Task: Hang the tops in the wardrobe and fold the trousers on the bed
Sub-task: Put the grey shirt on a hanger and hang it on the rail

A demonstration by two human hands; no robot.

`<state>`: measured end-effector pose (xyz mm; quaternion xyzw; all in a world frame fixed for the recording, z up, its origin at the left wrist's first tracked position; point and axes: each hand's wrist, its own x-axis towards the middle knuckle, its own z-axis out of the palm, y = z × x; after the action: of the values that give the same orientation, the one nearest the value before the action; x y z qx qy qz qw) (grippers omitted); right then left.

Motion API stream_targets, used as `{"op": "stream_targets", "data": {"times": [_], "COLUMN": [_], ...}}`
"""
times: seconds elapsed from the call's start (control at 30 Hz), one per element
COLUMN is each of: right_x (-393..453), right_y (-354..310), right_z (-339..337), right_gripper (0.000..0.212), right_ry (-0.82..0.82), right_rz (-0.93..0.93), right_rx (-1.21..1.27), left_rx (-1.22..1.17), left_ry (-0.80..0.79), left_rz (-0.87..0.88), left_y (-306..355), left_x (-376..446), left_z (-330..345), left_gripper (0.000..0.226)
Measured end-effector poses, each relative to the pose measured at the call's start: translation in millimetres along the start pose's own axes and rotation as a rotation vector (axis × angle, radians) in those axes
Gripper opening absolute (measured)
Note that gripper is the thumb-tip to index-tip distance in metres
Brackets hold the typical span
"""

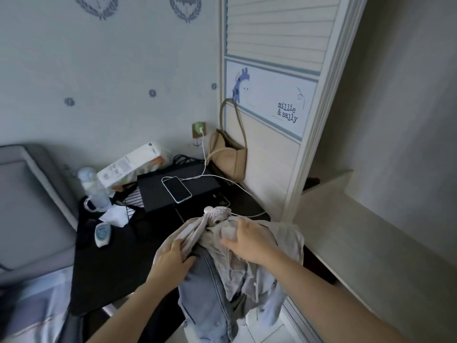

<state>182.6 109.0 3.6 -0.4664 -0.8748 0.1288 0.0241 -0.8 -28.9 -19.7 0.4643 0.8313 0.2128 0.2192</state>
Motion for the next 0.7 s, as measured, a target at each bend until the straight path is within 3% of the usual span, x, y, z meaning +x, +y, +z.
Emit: {"op": "stream_targets", "data": {"times": [0.13, 0.2, 0.27, 0.3, 0.43, 0.53, 0.63, 0.7], "right_x": [7, 10, 11, 9, -9, -31, -56, -76], "right_y": [-4, -2, 0, 1, 2, 3, 9, 19], "right_z": [16, 9, -8, -19, -72, -116, -151, -168], "right_gripper": [0.033, 0.014, 0.020, 0.024, 0.029, 0.026, 0.019, 0.010], "right_ry": [0.141, 0.155, 0.169, 0.201, 0.337, 0.291, 0.237, 0.241], "right_rz": [-0.056, -0.009, 0.001, -0.019, -0.126, -0.204, -0.268, -0.228], "right_rx": [-0.124, 0.061, 0.370, 0.502, 0.871, 1.063, 1.102, 1.177], "left_rx": [-0.024, -0.061, -0.160, -0.195, -0.143, -0.111, 0.178, 0.331], "left_ry": [-0.015, 0.008, 0.031, 0.012, -0.169, -0.086, -0.043, 0.047], "left_rz": [-0.118, -0.143, -0.144, -0.137, 0.074, 0.212, 0.358, 0.446], "left_y": [-16, -22, -22, -20, 1, 32, 63, 77], "left_x": [16, 28, 39, 44, 62, 76, 95, 102], "left_z": [-11, -20, -29, -33, -32, -18, -8, -5], "left_gripper": [0.018, 0.020, 0.008, 0.015, 0.089, 0.104, 0.087, 0.046]}}
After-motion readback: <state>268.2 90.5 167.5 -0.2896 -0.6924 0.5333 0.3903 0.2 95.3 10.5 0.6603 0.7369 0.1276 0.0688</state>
